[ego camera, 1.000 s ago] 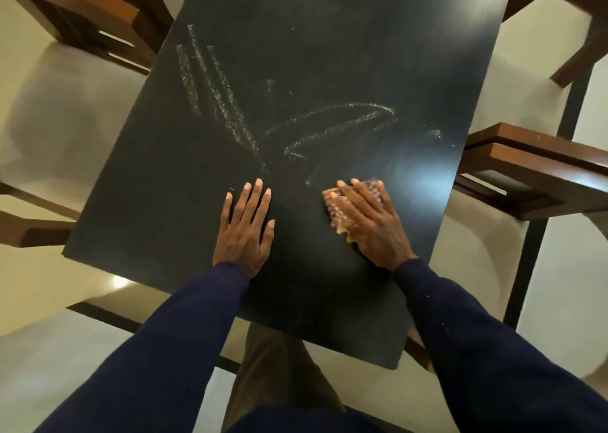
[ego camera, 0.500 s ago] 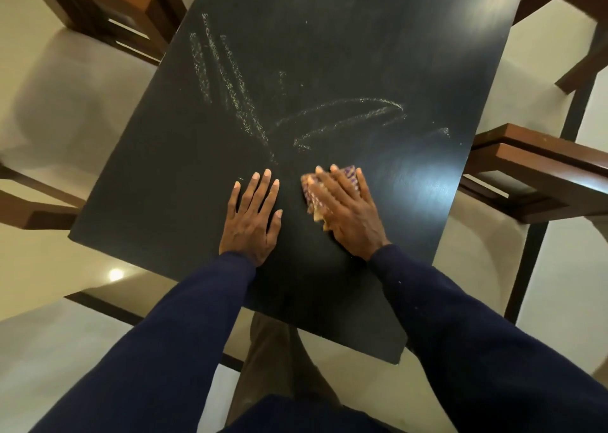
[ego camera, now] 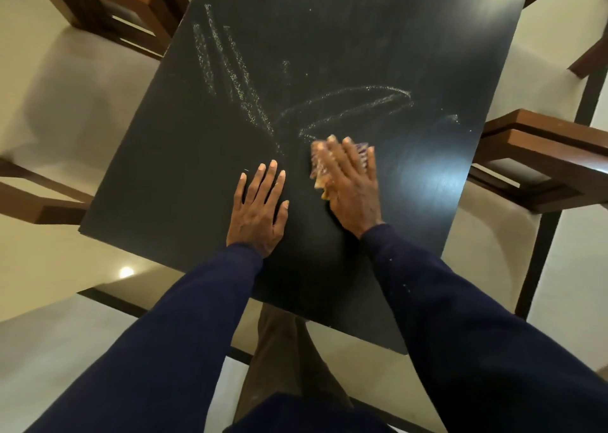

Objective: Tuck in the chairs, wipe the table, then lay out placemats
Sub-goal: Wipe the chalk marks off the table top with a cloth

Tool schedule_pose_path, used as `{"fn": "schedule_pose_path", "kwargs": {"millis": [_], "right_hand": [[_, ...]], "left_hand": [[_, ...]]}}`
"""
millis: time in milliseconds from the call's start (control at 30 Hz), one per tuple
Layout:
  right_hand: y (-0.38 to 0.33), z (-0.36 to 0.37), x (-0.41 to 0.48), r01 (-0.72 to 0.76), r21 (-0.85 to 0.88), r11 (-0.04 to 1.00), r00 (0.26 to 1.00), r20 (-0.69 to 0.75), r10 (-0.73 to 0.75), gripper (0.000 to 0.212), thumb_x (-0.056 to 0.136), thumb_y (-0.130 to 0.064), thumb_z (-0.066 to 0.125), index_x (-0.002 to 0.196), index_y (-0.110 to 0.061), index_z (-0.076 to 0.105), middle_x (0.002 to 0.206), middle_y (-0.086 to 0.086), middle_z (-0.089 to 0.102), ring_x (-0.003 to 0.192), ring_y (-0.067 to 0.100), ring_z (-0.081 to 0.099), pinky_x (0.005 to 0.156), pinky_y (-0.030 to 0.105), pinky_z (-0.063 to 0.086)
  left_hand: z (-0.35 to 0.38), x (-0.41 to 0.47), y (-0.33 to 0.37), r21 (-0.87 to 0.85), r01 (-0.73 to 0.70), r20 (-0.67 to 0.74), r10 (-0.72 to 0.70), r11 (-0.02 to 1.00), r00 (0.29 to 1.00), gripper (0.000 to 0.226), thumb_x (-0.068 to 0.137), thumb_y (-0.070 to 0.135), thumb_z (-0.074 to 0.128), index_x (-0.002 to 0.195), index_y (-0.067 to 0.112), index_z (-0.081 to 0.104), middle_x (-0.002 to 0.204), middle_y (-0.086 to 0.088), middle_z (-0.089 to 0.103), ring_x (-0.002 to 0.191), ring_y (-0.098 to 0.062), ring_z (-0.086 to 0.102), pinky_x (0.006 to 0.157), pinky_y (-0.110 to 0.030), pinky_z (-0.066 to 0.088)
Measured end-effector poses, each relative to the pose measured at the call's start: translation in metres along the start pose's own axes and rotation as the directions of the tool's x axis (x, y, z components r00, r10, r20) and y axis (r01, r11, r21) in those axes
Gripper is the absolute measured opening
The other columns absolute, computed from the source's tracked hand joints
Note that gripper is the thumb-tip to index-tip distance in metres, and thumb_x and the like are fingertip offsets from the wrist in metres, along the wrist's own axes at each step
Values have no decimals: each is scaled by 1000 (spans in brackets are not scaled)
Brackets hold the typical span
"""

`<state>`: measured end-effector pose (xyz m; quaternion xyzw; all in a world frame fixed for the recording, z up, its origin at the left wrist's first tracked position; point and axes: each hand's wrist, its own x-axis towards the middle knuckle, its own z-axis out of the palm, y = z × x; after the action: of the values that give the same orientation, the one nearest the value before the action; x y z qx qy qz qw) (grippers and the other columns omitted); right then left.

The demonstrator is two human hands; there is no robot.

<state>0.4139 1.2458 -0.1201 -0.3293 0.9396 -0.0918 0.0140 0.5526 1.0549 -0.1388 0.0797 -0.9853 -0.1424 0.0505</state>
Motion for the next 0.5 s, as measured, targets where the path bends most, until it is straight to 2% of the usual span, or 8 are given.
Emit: {"fn": "schedule_pose_path", "kwargs": {"millis": [67,133,233,300,367,433,500], "right_hand": [[-4,0,-34,163,0,987,985,58,-163,85,94,-30,66,170,-23,28,178,4,19,166,29,11,129,67,11],[11,-5,-70,280,5,960,955,101,-279,78,100,-37,63,169,-22,30,178,6,19,165,31,12,129,68,12],[53,-18,-103,307,11,952,948,84,-307,72,101,-29,64,167,-19,36,176,6,24,164,32,18,127,69,16],[78,-23,-100,182,0,983,982,41,-182,74,96,-21,63,166,-17,37,175,9,28,163,33,22,127,69,18],[87,-22,-80,-39,-3,999,999,14,39,69,102,-24,55,167,-19,33,175,8,27,164,31,20,128,66,16],[78,-17,-52,-244,-24,969,970,-16,244,60,110,-31,41,168,-23,30,176,5,26,164,29,19,129,64,15],[55,-10,-26,-337,-19,941,941,-41,337,58,111,-32,35,168,-25,31,176,3,26,164,29,20,130,64,13]], "left_hand": [[0,-1,-1,0,-5,2,5,1000,1000,58,112,33,41,166,14,32,176,-7,21,164,-25,17,130,-57,17],[0,-1,-1,-8,-4,-1,4,1000,1000,59,112,33,41,166,14,32,176,-7,21,164,-25,16,131,-57,17],[0,0,1,-5,0,-3,0,1000,1000,59,112,33,41,166,14,32,176,-7,21,164,-25,16,131,-56,16],[0,1,0,5,2,-1,-2,1000,1000,58,112,33,40,166,14,32,176,-7,21,164,-25,16,131,-56,17],[0,0,-1,11,2,-1,-2,1000,1000,58,112,34,40,166,14,31,176,-7,21,164,-25,16,131,-56,18],[0,-1,-1,16,-2,5,2,1000,1000,59,112,34,39,166,14,31,176,-7,21,164,-25,17,131,-56,17],[-1,-1,0,18,-3,13,3,1000,1000,59,112,35,39,167,15,30,176,-7,20,164,-25,16,131,-56,17]]}}
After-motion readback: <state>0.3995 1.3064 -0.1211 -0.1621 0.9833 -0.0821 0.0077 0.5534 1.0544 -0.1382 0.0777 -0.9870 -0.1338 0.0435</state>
